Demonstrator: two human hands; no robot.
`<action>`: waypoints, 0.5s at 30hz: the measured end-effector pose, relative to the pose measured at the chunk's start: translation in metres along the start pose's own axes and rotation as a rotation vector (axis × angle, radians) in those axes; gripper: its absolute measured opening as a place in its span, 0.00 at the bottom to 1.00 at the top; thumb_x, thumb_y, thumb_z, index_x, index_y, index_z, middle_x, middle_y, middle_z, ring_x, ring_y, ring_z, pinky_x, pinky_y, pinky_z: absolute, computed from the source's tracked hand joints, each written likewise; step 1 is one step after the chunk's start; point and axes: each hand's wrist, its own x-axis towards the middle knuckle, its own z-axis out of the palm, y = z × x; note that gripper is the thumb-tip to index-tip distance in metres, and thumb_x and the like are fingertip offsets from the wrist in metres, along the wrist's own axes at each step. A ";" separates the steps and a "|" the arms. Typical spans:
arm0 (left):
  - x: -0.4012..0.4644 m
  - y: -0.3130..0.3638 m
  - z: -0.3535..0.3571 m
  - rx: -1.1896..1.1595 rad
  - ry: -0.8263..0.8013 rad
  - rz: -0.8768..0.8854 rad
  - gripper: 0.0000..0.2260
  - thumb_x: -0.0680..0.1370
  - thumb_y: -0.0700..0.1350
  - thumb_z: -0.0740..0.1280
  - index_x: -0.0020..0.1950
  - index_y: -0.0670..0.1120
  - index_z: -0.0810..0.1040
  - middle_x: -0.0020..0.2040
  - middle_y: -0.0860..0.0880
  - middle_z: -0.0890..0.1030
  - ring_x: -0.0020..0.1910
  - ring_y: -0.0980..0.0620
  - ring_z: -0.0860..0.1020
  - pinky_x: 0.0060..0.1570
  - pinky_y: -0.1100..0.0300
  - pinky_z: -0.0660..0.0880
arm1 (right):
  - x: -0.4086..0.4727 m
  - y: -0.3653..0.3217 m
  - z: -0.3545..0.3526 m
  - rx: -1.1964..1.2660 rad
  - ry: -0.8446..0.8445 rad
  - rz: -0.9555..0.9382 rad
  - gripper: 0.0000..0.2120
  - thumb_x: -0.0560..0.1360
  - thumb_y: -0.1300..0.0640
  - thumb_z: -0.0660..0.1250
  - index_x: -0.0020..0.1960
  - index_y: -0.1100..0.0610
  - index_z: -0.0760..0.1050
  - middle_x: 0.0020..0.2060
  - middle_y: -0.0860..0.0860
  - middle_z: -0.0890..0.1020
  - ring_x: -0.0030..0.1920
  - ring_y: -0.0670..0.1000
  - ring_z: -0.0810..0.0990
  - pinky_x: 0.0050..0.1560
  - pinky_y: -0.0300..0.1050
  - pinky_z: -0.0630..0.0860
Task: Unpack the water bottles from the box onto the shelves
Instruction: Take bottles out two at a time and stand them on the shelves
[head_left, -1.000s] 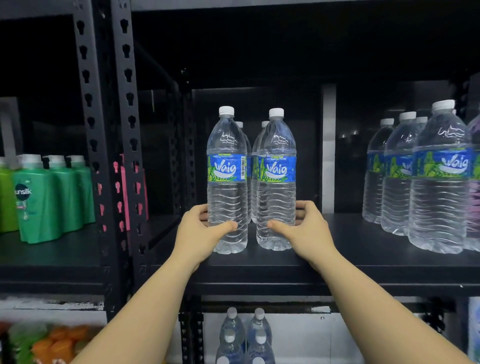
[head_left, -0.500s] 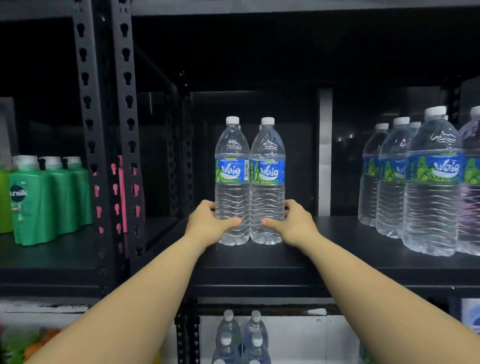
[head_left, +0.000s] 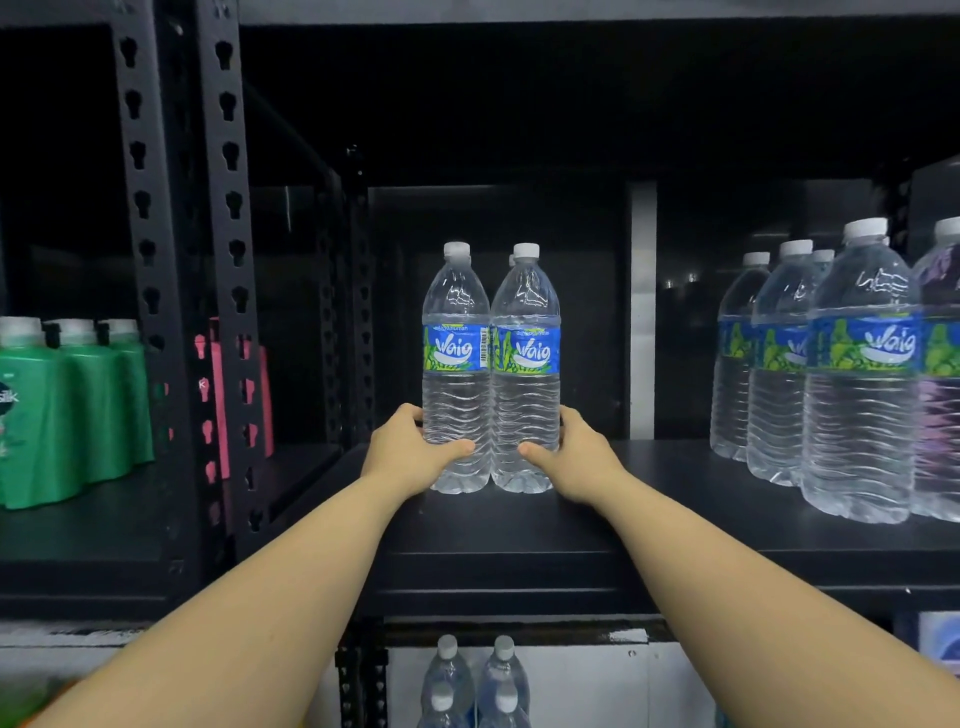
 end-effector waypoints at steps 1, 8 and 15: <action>0.000 0.000 0.001 0.003 0.000 0.005 0.28 0.68 0.57 0.84 0.62 0.51 0.77 0.54 0.54 0.84 0.52 0.52 0.84 0.57 0.50 0.81 | 0.000 0.001 0.001 0.005 0.004 0.012 0.29 0.79 0.48 0.74 0.74 0.54 0.65 0.64 0.50 0.82 0.64 0.54 0.81 0.57 0.46 0.73; -0.007 -0.004 0.006 0.008 0.030 0.041 0.29 0.71 0.57 0.81 0.68 0.51 0.77 0.52 0.55 0.82 0.55 0.52 0.83 0.53 0.58 0.76 | -0.002 0.001 0.004 -0.004 0.007 0.027 0.26 0.81 0.47 0.71 0.72 0.54 0.65 0.63 0.52 0.82 0.58 0.54 0.79 0.53 0.46 0.70; -0.011 -0.003 0.006 0.035 0.025 0.044 0.32 0.73 0.59 0.80 0.73 0.51 0.74 0.58 0.52 0.84 0.59 0.51 0.82 0.54 0.60 0.73 | -0.007 -0.001 0.004 -0.014 0.017 0.043 0.26 0.81 0.45 0.71 0.73 0.52 0.65 0.63 0.53 0.82 0.57 0.55 0.79 0.52 0.46 0.72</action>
